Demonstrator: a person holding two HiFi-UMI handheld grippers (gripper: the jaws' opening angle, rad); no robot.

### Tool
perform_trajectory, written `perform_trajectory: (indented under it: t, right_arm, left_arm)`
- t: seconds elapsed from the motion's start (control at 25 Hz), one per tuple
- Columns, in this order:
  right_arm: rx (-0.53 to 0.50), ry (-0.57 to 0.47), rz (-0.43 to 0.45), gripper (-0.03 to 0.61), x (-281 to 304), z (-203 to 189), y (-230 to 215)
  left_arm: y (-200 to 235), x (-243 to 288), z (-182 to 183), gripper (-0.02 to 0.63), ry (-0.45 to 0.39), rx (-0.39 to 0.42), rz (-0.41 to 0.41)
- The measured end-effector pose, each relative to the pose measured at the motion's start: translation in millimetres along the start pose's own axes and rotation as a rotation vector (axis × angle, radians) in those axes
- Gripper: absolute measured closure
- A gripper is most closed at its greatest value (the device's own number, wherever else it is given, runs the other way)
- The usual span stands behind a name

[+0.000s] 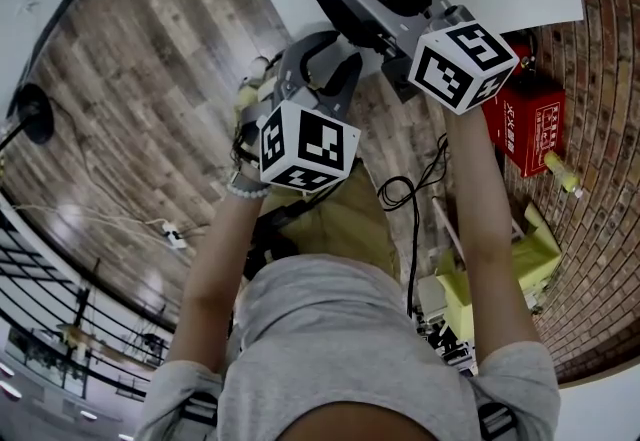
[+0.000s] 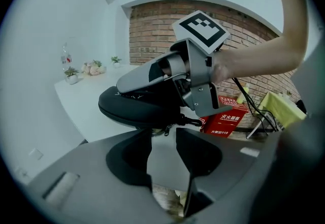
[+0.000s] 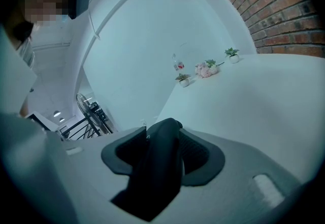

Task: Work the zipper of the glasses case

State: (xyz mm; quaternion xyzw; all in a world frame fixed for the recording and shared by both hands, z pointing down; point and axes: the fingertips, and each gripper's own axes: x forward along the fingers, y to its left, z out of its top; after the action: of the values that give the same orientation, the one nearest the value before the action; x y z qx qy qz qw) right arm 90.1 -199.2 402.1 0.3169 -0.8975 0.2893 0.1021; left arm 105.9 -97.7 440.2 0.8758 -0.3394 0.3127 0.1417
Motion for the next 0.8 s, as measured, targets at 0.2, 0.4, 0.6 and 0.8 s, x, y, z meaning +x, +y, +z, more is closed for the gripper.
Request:
perform_trajectory:
  t: [0.2,0.4,0.6,0.8]
  right_arm:
    - [0.000,-0.003,-0.001,0.374,-0.7,-0.3,0.3]
    - [0.001,-0.004,-0.001,0.374,0.1,0.6,2.1]
    - [0.004,-0.005,-0.001,0.374,0.0,0.7,3.9]
    - [0.013,-0.004,0.002,0.376,0.3,1.1,3.5]
  left_arm:
    - [2.7,7.1,-1.9,0.469,0.031,0.008,0.037]
    - [1.3,10.3,-3.0,0.482,0.053,-0.001,0.039]
    - [0.0,9.5,-2.9,0.494,0.061,-0.001,0.032]
    - [-0.1,10.1,-2.6,0.569,0.054,0.040,0.046]
